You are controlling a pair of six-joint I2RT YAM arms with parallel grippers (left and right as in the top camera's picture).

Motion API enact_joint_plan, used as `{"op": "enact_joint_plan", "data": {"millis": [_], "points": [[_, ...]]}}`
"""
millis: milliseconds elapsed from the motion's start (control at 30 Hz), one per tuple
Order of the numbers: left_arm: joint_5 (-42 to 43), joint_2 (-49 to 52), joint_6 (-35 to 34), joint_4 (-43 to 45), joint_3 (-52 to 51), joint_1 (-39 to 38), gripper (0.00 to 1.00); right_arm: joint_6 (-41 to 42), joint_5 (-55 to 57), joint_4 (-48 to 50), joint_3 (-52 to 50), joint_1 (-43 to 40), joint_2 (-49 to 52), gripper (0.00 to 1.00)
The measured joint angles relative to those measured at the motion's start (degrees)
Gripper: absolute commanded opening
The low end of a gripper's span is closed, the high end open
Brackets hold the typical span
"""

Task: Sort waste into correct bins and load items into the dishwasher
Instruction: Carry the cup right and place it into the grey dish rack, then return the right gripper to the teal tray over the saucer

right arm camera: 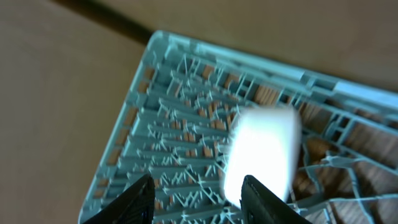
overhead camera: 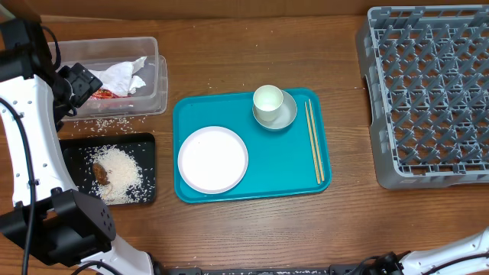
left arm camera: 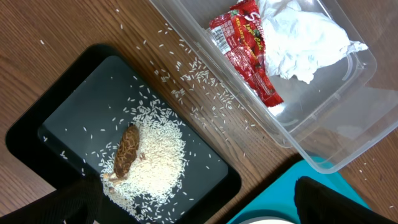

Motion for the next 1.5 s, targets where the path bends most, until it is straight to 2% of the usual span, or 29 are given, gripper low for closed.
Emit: {"op": "enact_joint_plan", "data": {"millis": [200, 367, 400, 567, 667, 833, 1000, 1167, 1300, 1400, 1433, 1500], "points": [[0.0, 0.0, 0.0, 0.0, 0.0, 0.0, 1.0, 5.29, 4.44, 2.23, 0.0, 0.2, -4.55, 0.45], [0.0, 0.0, 0.0, -0.02, 0.0, 0.0, 1.0, 7.28, 8.59, 2.21, 0.0, 2.8, -4.83, 0.2], [-0.02, 0.0, 0.0, 0.0, 0.0, 0.0, 1.0, 7.43, 10.4, 1.84, 0.0, 3.85, -4.74, 0.18], [0.0, 0.0, 0.0, 0.0, 0.0, 0.0, 1.0, 7.72, 23.69, 1.49, 0.0, 10.95, -1.95, 0.19], [0.0, 0.0, 0.0, -0.02, 0.0, 0.0, 1.0, 7.69, 32.28, 2.08, 0.0, 14.49, 2.05, 0.15], [0.0, 0.0, 0.0, 0.0, 0.0, 0.0, 1.0, 7.78, 43.32, 1.77, -0.02, 16.59, 8.17, 0.14], [0.0, 0.0, 0.0, 0.0, 0.0, 0.0, 1.0, 7.89, 52.57, -0.13, -0.04, 16.57, 9.73, 0.14], [0.0, 0.0, 0.0, 0.0, 0.0, 0.0, 1.0, 7.82, 62.16, -2.23, -0.04, 16.39, 9.7, 0.22], [0.0, 0.0, 0.0, 0.0, 0.0, 0.0, 1.0, 8.09, 64.32, -2.69, -0.07, 16.26, 8.85, 0.31], [0.0, 0.0, 0.0, 0.0, 0.0, 0.0, 1.0, 8.15, 61.16, -3.06, -0.17, 16.2, 6.1, 0.51], [0.0, 0.0, 0.0, -0.02, 0.0, 0.0, 1.0, 8.07, 58.75, -3.3, -0.2, 16.17, 4.61, 0.54], [0.0, 0.0, 0.0, 0.0, 0.0, 0.0, 1.0, 8.39, 49.18, -4.22, -0.22, 16.04, 0.2, 0.74]]}}
